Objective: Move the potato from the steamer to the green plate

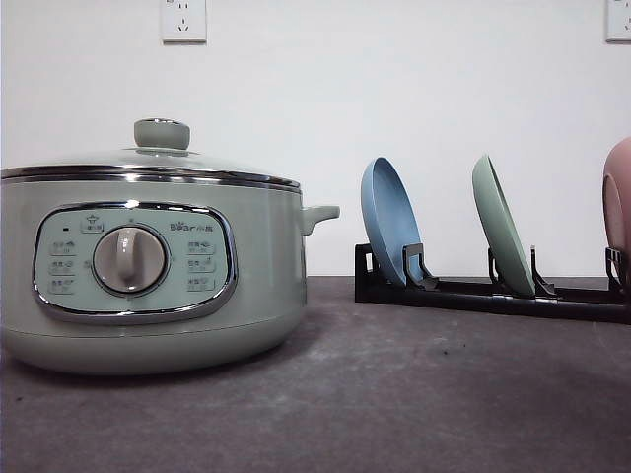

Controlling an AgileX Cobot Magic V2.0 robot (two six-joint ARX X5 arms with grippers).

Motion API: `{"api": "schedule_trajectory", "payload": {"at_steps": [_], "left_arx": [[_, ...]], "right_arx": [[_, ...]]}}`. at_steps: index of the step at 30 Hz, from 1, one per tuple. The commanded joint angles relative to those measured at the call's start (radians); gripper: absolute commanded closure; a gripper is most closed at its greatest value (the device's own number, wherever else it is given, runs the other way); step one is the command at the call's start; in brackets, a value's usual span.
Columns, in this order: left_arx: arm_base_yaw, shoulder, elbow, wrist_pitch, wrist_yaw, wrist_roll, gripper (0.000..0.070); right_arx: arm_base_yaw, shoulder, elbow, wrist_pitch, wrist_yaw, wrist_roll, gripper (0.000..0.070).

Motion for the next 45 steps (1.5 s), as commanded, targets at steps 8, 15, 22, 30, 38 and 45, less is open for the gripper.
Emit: {"api": "schedule_trajectory", "payload": {"at_steps": [8, 15, 22, 30, 38, 45], "left_arx": [[-0.001, 0.084, 0.211, -0.051, 0.044, 0.005, 0.0688], [-0.001, 0.237, 0.419, -0.164, 0.171, 0.129, 0.069], [-0.001, 0.404, 0.612, -0.269, 0.362, 0.242, 0.069], [-0.025, 0.555, 0.797, -0.371, 0.497, 0.296, 0.069], [-0.119, 0.686, 0.975, -0.571, 0.543, 0.392, 0.069], [-0.192, 0.759, 1.075, -0.706, 0.56, 0.452, 0.069]], "right_arx": [[-0.001, 0.026, 0.18, 0.002, -0.003, 0.019, 0.07], [-0.001, 0.152, 0.381, -0.055, -0.039, -0.046, 0.07], [-0.001, 0.362, 0.628, -0.225, -0.139, -0.169, 0.07], [0.0, 0.612, 0.89, -0.462, -0.273, -0.301, 0.07], [0.032, 0.786, 1.072, -0.663, -0.342, -0.387, 0.07], [0.093, 0.825, 1.112, -0.748, -0.342, -0.43, 0.07]]}}
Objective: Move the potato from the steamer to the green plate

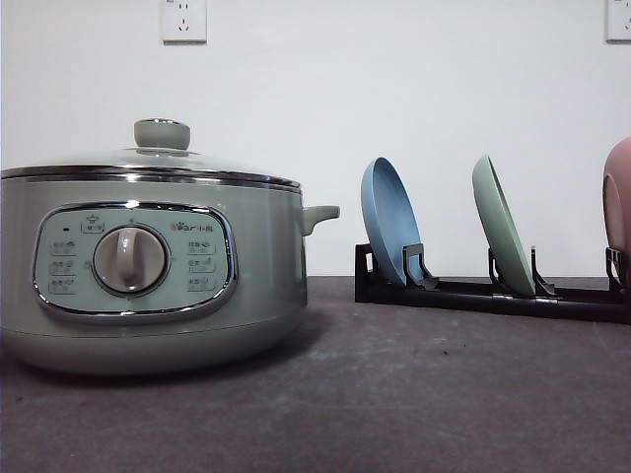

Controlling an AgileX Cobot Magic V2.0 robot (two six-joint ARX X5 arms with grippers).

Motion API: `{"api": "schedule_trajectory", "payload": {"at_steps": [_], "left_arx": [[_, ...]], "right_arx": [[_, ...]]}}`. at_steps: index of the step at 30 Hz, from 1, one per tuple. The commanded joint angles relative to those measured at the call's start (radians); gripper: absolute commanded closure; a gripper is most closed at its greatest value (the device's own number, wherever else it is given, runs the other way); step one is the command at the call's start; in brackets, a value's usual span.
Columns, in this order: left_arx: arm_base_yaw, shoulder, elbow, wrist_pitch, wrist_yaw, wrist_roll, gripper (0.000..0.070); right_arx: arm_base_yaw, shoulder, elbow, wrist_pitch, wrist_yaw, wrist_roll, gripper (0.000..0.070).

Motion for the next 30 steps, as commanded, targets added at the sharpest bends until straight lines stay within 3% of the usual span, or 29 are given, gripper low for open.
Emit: {"api": "schedule_trajectory", "payload": {"at_steps": [1, 7, 9, 11, 13, 15, 17, 30], "left_arx": [[-0.01, 0.006, 0.03, 0.006, 0.006, 0.03, 0.069], [-0.015, 0.006, 0.03, 0.006, 0.006, 0.03, 0.0675], [-0.015, 0.006, 0.03, 0.006, 0.006, 0.029, 0.0651], [-0.015, 0.006, 0.03, 0.006, 0.006, 0.026, 0.0531], [-0.015, 0.006, 0.03, 0.005, 0.006, 0.025, 0.0342], [-0.015, 0.006, 0.03, 0.005, 0.006, 0.022, 0.0162], [-0.015, 0.006, 0.03, 0.005, 0.006, 0.022, 0.0089], [-0.015, 0.006, 0.03, 0.005, 0.006, 0.022, 0.0088]], "right_arx": [[0.012, 0.006, 0.019, -0.004, -0.003, -0.025, 0.07], [0.025, 0.005, 0.019, -0.009, -0.002, -0.024, 0.0697], [0.025, 0.005, 0.019, -0.009, -0.002, -0.023, 0.0652], [0.025, 0.005, 0.019, -0.009, 0.0, -0.019, 0.0478], [0.025, 0.005, 0.019, -0.009, 0.004, -0.014, 0.0284], [0.025, 0.005, 0.019, -0.009, 0.006, -0.006, 0.0178], [0.025, 0.005, 0.019, -0.009, 0.006, 0.001, 0.0177], [0.025, 0.005, 0.019, -0.01, 0.005, 0.014, 0.0177]]}}
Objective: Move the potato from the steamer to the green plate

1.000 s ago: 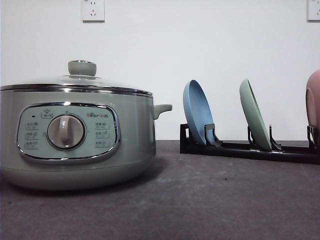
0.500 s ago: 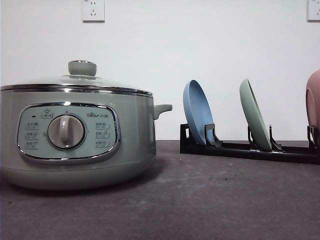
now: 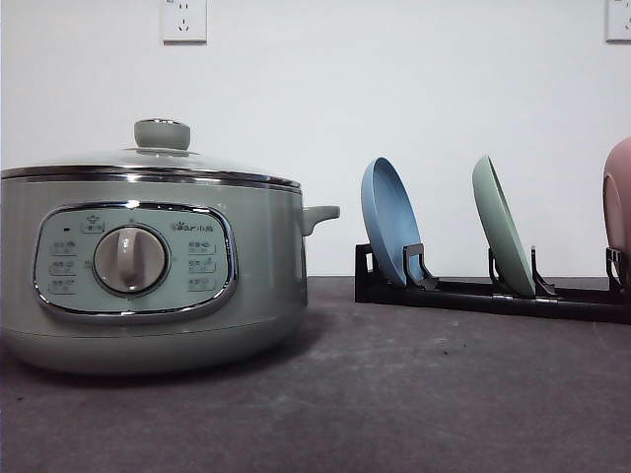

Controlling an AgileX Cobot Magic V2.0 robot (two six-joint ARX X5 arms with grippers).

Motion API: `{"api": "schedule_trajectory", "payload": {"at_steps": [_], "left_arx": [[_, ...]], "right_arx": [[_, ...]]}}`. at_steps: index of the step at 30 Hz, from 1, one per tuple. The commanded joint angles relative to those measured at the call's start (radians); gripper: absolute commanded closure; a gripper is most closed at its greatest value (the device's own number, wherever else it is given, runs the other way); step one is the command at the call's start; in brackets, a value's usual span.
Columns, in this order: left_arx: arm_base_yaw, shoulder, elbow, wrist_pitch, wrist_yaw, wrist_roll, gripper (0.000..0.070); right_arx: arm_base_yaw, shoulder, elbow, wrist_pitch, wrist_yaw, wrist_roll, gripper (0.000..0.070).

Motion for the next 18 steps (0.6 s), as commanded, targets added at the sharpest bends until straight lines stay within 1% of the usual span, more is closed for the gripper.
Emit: {"api": "schedule_trajectory", "payload": {"at_steps": [1, 10, 13, 18], "left_arx": [[-0.002, 0.005, 0.026, 0.006, 0.005, 0.008, 0.0088], [-0.002, 0.005, 0.026, 0.006, 0.005, 0.008, 0.0089], [-0.002, 0.004, 0.026, 0.006, 0.005, 0.008, 0.0089], [-0.002, 0.004, 0.026, 0.006, 0.005, 0.008, 0.0089]], "right_arx": [[0.002, 0.005, 0.019, 0.003, 0.0, 0.016, 0.0177], [0.002, 0.006, 0.019, 0.009, 0.001, 0.044, 0.0177], [0.002, 0.013, 0.019, 0.036, 0.004, 0.083, 0.0177], [0.002, 0.058, 0.026, 0.111, 0.007, 0.178, 0.0177]]}}
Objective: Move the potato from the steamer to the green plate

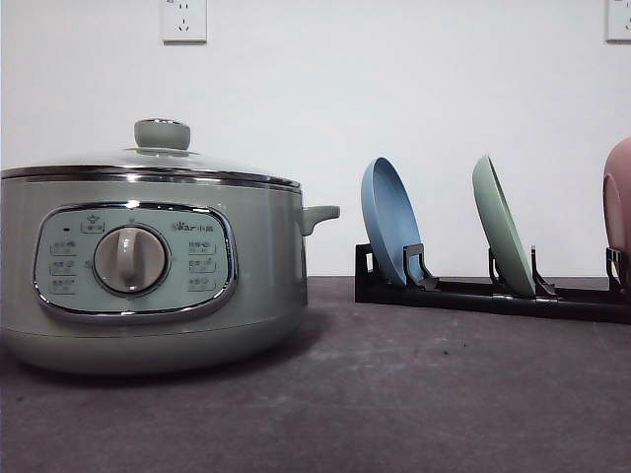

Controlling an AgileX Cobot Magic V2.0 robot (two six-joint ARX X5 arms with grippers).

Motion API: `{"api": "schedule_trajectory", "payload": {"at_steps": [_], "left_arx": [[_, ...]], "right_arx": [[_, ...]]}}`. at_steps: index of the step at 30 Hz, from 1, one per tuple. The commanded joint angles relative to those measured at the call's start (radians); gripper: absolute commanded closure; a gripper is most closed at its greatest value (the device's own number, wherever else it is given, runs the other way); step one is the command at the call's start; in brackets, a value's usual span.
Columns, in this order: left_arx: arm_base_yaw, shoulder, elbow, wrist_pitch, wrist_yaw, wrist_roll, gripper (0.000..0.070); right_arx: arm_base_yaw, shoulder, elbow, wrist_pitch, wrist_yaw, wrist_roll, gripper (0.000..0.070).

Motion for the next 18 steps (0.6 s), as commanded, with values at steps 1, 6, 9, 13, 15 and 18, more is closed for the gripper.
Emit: {"api": "schedule_trajectory", "payload": {"at_steps": [1, 6, 9, 13, 15, 18], "left_arx": [[-0.002, 0.004, 0.026, 0.006, 0.005, 0.008, 0.0089], [-0.002, 0.004, 0.026, 0.006, 0.005, 0.009, 0.0089], [-0.002, 0.004, 0.026, 0.006, 0.005, 0.009, 0.0089], [-0.002, 0.004, 0.026, 0.006, 0.005, 0.009, 0.0089], [-0.002, 0.004, 0.026, 0.006, 0.005, 0.009, 0.0089], [-0.002, 0.004, 0.026, 0.006, 0.005, 0.009, 0.0089]], "right_arx": [[0.002, 0.034, 0.032, 0.031, 0.005, 0.07, 0.0177], [0.002, 0.156, 0.113, 0.084, 0.018, 0.113, 0.0178], [0.002, 0.252, 0.19, 0.085, 0.057, 0.116, 0.0178], [0.002, 0.382, 0.293, 0.09, 0.087, 0.118, 0.0178], [0.002, 0.447, 0.344, 0.095, 0.107, 0.118, 0.0178], [0.002, 0.543, 0.416, 0.103, 0.111, 0.12, 0.0178]]}}
